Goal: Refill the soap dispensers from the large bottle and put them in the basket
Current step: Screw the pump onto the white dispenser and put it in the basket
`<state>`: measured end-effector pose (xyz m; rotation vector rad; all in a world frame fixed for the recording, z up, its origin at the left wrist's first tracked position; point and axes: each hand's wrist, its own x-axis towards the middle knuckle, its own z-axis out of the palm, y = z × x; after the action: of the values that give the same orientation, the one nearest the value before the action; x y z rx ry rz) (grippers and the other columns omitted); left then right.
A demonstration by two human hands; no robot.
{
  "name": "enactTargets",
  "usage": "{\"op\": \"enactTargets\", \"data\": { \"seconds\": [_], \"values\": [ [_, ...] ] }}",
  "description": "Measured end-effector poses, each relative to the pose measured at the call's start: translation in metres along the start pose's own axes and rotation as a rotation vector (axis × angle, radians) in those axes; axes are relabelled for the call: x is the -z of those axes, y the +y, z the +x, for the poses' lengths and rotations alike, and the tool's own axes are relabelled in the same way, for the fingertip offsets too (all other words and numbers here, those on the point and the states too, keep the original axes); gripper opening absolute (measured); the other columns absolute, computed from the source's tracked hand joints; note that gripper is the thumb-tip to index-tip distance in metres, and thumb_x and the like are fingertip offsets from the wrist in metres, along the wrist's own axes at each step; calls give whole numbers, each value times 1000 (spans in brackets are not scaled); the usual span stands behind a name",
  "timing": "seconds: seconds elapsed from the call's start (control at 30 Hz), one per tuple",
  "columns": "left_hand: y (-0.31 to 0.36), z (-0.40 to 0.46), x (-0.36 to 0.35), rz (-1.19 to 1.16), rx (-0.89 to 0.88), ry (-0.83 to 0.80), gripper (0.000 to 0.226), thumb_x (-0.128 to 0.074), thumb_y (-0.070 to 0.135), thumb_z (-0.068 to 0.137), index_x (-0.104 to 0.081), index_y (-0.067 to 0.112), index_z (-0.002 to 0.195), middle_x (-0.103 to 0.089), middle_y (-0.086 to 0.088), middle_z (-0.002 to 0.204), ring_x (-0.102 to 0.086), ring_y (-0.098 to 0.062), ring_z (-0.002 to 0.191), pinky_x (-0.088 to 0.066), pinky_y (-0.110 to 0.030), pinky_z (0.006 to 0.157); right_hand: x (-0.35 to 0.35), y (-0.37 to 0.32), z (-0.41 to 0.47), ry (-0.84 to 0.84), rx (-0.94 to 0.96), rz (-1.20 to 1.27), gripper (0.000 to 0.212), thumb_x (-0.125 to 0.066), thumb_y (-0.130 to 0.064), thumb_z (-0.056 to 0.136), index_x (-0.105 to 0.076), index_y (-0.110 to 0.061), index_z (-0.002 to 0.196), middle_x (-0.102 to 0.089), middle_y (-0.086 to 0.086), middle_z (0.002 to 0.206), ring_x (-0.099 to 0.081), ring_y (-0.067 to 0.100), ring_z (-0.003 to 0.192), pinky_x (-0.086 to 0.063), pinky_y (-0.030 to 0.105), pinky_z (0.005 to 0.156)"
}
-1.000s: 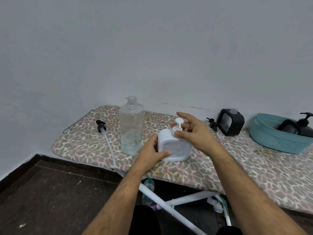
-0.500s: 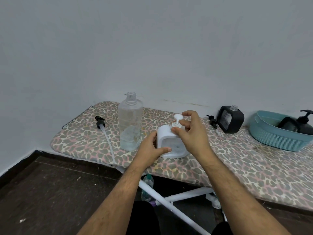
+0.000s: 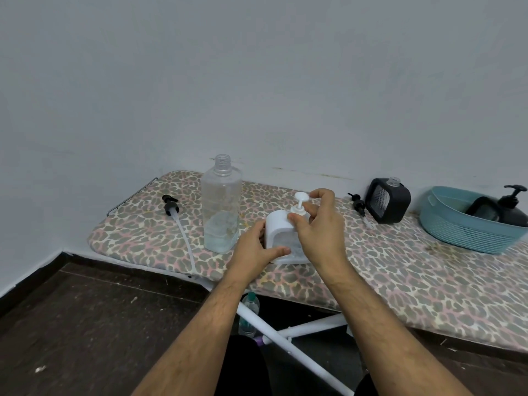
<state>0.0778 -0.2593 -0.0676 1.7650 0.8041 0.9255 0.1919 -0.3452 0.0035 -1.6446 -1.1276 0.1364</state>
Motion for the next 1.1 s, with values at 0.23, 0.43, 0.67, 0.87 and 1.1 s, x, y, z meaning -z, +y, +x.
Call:
{"op": "enactTargets", "data": {
  "seconds": [0.23,0.43,0.67,0.87,1.1],
  "values": [
    [0,0,1,-5,16,-33,63,-87,22,70,-54,29,123,-68,14,107,-66,4,92,-57,-26,81,11,6,11,-99,-58,72,47,-77,-20,85,-42,-33,115,-66,-8,112,-63,8,86,-48,25,73],
    [-2,0,3,2,6,-49,65,-86,27,71,-52,35,125,-67,14,112,-65,-2,99,-57,-36,87,35,27,25,-218,-156,317,52,-81,-6,79,-55,-22,122,-76,-4,104,-70,19,91,-57,35,84],
    [-1,0,3,13,-18,-52,68,-86,28,72,-51,40,129,-66,16,114,-64,-2,102,-56,-31,87,40,56,15,-220,-197,345,18,-69,-22,92,-67,-26,110,-73,-4,107,-69,15,98,-52,19,66],
    [4,-2,3,43,-50,-29,72,-84,27,74,-51,37,137,-63,16,117,-62,1,99,-51,-13,76,41,67,10,-347,-241,358,44,-63,-30,95,-55,-24,138,-70,-4,123,-66,13,112,-56,33,82],
    [6,-4,1,92,-44,-2,69,-83,26,75,-53,32,136,-65,13,114,-63,0,98,-54,-20,79,47,71,10,-436,-235,396,55,-67,-9,93,-50,-24,142,-67,1,127,-66,16,114,-58,37,90]
  ]
}}
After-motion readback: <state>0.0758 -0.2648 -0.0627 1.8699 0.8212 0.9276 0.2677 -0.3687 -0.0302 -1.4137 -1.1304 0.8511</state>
